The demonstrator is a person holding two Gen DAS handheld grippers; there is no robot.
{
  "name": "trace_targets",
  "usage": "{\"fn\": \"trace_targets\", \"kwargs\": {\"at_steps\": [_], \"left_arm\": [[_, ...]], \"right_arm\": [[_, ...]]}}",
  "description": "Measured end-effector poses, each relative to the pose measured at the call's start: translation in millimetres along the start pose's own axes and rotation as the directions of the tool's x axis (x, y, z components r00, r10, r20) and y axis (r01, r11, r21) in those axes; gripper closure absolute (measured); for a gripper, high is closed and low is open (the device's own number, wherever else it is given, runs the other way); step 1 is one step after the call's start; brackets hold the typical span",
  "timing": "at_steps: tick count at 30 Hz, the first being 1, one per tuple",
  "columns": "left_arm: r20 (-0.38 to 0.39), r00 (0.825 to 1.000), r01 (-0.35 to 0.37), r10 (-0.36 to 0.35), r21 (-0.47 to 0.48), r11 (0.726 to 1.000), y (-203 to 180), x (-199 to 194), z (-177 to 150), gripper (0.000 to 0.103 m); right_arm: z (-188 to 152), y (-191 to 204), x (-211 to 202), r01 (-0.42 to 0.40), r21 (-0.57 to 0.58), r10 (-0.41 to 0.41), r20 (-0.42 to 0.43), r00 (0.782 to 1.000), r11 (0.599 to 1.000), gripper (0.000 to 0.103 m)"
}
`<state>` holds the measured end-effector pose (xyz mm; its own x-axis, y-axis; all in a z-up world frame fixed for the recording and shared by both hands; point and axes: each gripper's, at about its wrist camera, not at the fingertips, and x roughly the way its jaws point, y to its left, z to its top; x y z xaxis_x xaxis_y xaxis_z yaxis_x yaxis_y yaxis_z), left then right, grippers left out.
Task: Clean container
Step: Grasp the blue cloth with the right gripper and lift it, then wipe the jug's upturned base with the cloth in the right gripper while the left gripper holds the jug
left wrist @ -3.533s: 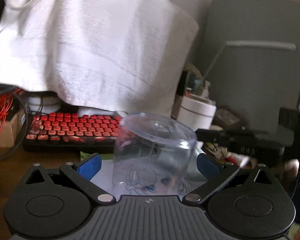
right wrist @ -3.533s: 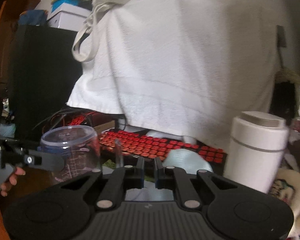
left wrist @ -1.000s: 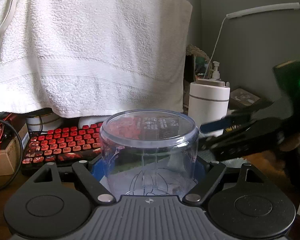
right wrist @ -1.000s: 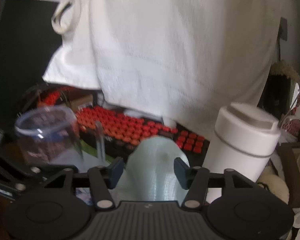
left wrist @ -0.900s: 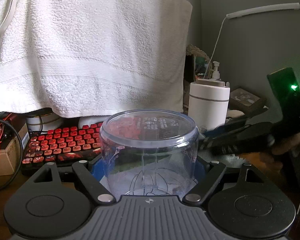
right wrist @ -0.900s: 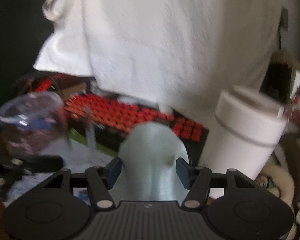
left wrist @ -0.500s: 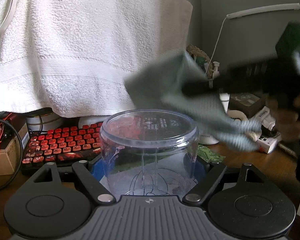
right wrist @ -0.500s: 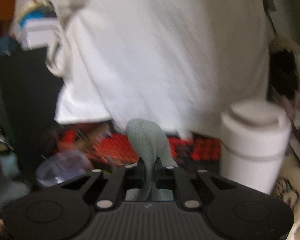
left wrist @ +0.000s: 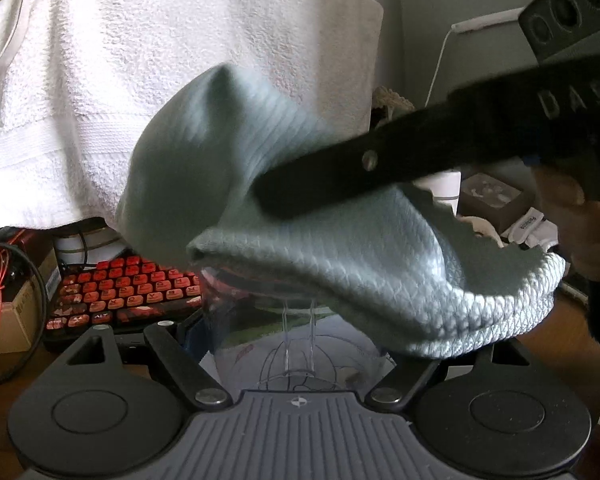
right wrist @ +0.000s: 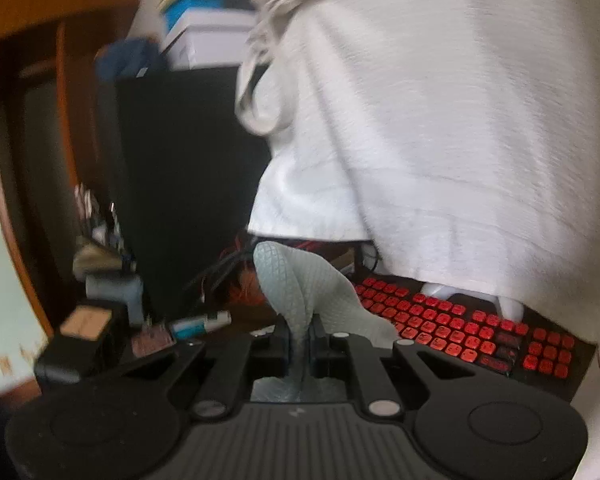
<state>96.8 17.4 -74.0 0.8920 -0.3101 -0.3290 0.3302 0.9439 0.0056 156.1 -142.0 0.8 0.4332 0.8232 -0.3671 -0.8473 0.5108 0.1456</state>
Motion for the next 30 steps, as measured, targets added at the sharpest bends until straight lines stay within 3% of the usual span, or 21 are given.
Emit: {"fn": "trace_targets", "kwargs": {"at_steps": [5, 12, 18, 23, 30], "left_arm": [[0.0, 1.0, -0.001, 0.001, -0.001, 1.0, -0.8, -0.5, 0.1, 0.021], [-0.001, 1.0, -0.006, 0.006, -0.001, 1.0, -2.3, -1.5, 0.3, 0.021], [0.0, 1.0, -0.006, 0.006, -0.005, 1.0, -1.7, -1.6, 0.5, 0.021], [-0.001, 1.0, -0.006, 0.006, -0.005, 1.0, -1.8, -1.4, -0.1, 0.02], [-0.001, 1.0, -0.011, 0.011, -0.003, 1.0, -4.3, -1.9, -1.0, 0.021]], "right_arm": [[-3.3, 14.5, 9.4, -0.026, -0.111, 0.019, -0.061, 0.998, 0.993, 0.094], [-6.3, 29.5, 7.6, 0.08, -0.243, -0.093, -0.043, 0.995, 0.967, 0.095], [-3.7, 15.3, 6.4, 0.147, -0.208, -0.155, -0.023, 0.988, 0.967, 0.095], [-1.3, 11.1, 7.5, 0.156, -0.177, -0.163, -0.021, 0.986, 0.972, 0.095], [-1.5, 17.4, 7.0, 0.03, -0.104, -0.035, -0.046, 0.998, 0.994, 0.095]]}}
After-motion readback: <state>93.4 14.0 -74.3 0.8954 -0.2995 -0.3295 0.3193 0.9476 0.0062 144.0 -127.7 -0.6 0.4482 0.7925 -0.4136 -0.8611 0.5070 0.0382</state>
